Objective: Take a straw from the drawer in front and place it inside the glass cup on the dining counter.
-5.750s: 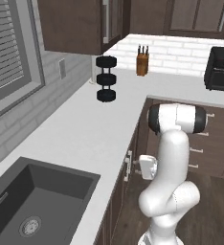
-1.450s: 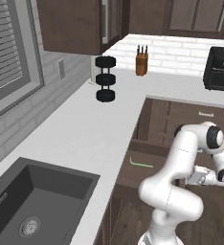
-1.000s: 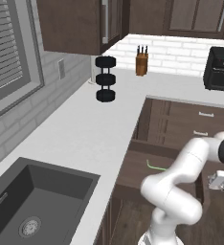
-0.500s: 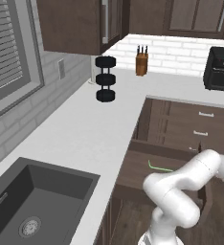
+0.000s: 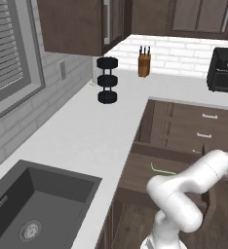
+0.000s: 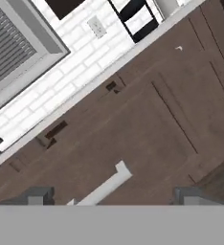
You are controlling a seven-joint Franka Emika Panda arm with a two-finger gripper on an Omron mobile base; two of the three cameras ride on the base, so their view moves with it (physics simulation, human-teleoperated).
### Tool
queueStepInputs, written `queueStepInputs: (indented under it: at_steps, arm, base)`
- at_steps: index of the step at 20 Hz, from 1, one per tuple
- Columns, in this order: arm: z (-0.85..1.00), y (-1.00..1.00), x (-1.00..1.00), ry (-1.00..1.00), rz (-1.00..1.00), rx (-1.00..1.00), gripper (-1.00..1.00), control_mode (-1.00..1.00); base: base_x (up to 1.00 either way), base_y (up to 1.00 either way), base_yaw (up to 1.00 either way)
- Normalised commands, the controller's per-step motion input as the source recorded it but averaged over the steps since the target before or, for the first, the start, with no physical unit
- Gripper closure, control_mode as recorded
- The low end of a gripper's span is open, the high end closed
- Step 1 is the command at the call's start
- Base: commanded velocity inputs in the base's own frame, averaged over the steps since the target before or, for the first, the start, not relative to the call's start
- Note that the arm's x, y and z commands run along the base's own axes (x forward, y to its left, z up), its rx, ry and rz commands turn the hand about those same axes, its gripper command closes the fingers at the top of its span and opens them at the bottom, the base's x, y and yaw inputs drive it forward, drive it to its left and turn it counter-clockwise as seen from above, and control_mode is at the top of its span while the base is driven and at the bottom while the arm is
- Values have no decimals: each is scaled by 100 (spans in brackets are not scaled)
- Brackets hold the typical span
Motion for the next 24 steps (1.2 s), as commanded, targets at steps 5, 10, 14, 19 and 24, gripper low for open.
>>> queueStepInputs:
  at_steps: [5, 10, 14, 19, 24]
  arm:
    - [100, 81, 0, -15, -4, -57, -100, -100]
    - [100, 99, 4, -1, -12, -58, -100, -100]
    - [100, 100, 9, 0, -18, -56, -100, -100]
    - [94, 94, 5, 0, -21, -51, -100, -100]
    - [88, 46, 10, 13, -22, -26, -100, -100]
  base:
    - [0, 0, 0]
    - [0, 0, 0]
    - [0, 0, 0]
    - [0, 0, 0]
    - [0, 0, 0]
